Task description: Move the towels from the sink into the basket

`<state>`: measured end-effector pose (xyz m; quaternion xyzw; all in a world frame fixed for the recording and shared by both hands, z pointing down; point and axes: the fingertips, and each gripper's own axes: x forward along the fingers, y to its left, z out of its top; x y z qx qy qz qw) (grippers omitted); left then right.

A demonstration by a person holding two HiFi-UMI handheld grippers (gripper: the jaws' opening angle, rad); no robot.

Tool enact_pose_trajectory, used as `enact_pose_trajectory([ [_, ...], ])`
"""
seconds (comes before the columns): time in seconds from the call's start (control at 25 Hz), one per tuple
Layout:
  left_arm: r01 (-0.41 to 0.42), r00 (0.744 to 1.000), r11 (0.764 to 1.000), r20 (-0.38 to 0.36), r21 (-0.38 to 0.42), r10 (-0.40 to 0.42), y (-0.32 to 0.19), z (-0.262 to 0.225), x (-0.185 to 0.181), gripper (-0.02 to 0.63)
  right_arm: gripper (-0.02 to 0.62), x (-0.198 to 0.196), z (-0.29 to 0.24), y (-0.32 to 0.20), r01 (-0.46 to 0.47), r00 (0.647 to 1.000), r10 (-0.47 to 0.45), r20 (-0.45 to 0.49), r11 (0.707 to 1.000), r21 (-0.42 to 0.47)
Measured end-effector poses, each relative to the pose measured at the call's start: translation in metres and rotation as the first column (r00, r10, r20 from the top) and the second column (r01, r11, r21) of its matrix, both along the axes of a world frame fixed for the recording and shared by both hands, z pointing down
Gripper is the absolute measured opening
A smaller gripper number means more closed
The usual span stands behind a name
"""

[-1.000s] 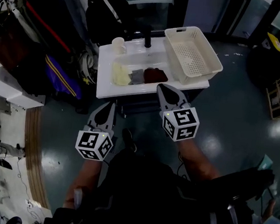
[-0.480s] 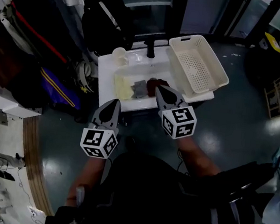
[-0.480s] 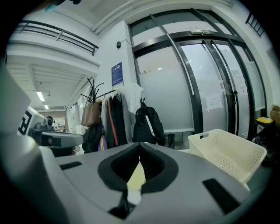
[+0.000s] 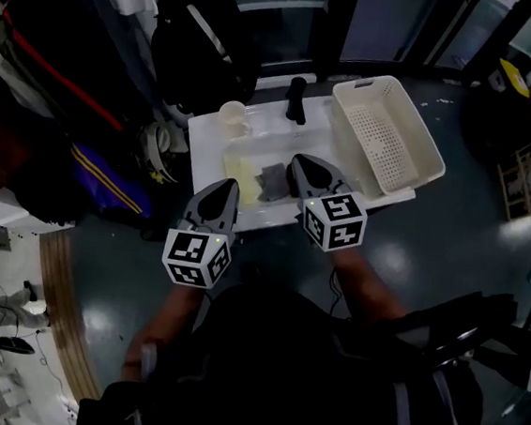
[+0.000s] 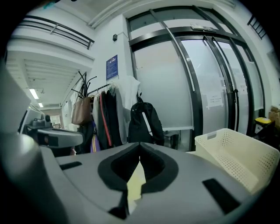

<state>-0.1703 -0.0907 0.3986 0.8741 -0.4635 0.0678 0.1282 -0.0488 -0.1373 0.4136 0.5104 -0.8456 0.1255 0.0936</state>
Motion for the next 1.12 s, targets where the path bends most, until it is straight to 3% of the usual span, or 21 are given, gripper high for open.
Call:
enact_pose_trajectory([
  [0.2,-0.021,1.0,1.0,0.0,-0.015,0.021,-0.032,0.009,-0.01,0.008,0.008,-0.009,0.016,-0.023,-0.006,1.0,0.006,-0.015,1.0,-0.008],
  [0.44,-0.075,0.997,0.997,0.022,-0.018,0.075,-0.053,0.014,-0.005,0.008,0.008,0.005,0.039,-0.046,-0.087,0.996,0.086,-0.011,0.994,-0.069],
  [0.8,-0.024,0.999,0.998,0.039,-0.064,0.027,-0.081,0.035,0.014,0.008,0.008,0.022,0.058,-0.078,-0.027,0.998,0.022,-0.052,0.995,-0.1],
  [0.96,0.014,0.998,0.994,0.069,-0.113,-0.006,-0.095,0.057,0.018,0.008,0.008,0.043,0.092,-0.091,-0.059,0.994,0.043,-0.096,0.983,-0.174],
  [1.12,0.019,0.996,0.987,0.091,-0.161,-0.004,-0.101,0.084,0.025,0.008,0.009,0.052,0.135,-0.098,-0.014,0.982,-0.03,-0.187,0.973,-0.229],
])
